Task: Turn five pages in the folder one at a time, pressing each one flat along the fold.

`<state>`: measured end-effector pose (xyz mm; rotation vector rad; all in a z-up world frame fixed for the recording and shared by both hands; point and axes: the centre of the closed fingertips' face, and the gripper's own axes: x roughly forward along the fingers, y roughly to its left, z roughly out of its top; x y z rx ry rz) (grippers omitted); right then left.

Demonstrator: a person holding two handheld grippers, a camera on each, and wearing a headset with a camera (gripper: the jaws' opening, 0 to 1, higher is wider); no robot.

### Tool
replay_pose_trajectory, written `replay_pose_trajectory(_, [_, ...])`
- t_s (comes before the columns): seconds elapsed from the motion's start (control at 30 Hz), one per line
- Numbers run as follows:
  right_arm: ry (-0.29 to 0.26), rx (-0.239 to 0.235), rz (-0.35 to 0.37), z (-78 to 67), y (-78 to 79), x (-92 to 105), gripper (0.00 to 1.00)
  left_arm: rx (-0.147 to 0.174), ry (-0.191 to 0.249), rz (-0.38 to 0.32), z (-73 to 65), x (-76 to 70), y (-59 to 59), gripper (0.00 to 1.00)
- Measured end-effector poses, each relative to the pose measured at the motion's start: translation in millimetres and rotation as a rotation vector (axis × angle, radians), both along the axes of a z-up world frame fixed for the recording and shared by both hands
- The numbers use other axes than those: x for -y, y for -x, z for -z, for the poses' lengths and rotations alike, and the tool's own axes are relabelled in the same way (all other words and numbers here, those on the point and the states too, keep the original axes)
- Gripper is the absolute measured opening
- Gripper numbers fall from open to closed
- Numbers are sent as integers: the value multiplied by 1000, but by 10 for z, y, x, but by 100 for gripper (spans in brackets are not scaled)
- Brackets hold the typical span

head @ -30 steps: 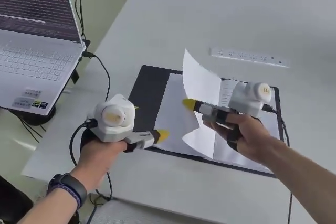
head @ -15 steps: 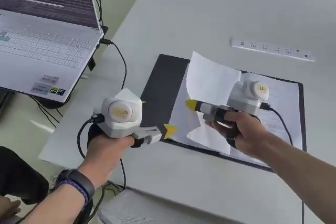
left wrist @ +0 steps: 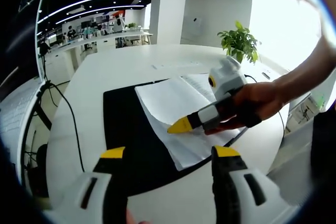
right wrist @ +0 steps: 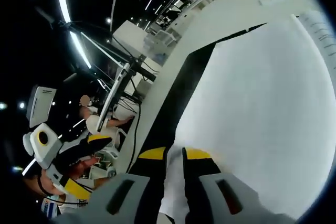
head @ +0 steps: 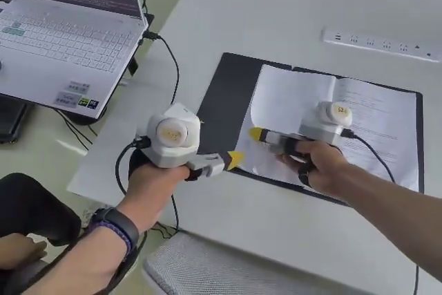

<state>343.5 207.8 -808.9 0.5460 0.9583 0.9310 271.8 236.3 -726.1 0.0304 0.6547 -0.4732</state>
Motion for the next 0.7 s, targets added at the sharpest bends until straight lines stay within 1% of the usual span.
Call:
replay_pose_trajectory(0.07, [-12,3,1,5,-10,-19,16,-3,6,-3,-3,5,9,64])
replay_pose_trajectory(0.17, [-17,5,8,19,-30,-27,16,-5,4,-4,-2,2,13,64])
replay_pose_trajectory(0.3, [-26,7,10,3,-10,-33,17,-7,8,-7,-7,4,8,64])
replay_pose_trajectory(0.43, [-38,-1,7,5,-13,-48,20,-10,4,2,44,10,-41,63])
replay_pose_trajectory(0.53, [-64,-13,8,-31,11,-69,26,-16,-5,14,70,43,-56,62])
replay_pose_trajectory(0.6, [-66,-11,7,-55,35,-77,28,-19,-16,27,88,72,-68,60])
replay_pose_trajectory(0.67, [-73,-12,4,-75,47,-85,31,-22,-21,39,147,77,-119,58])
replay_pose_trajectory(0.7, [-84,-17,7,-113,64,-83,33,-25,-20,40,173,81,-148,58])
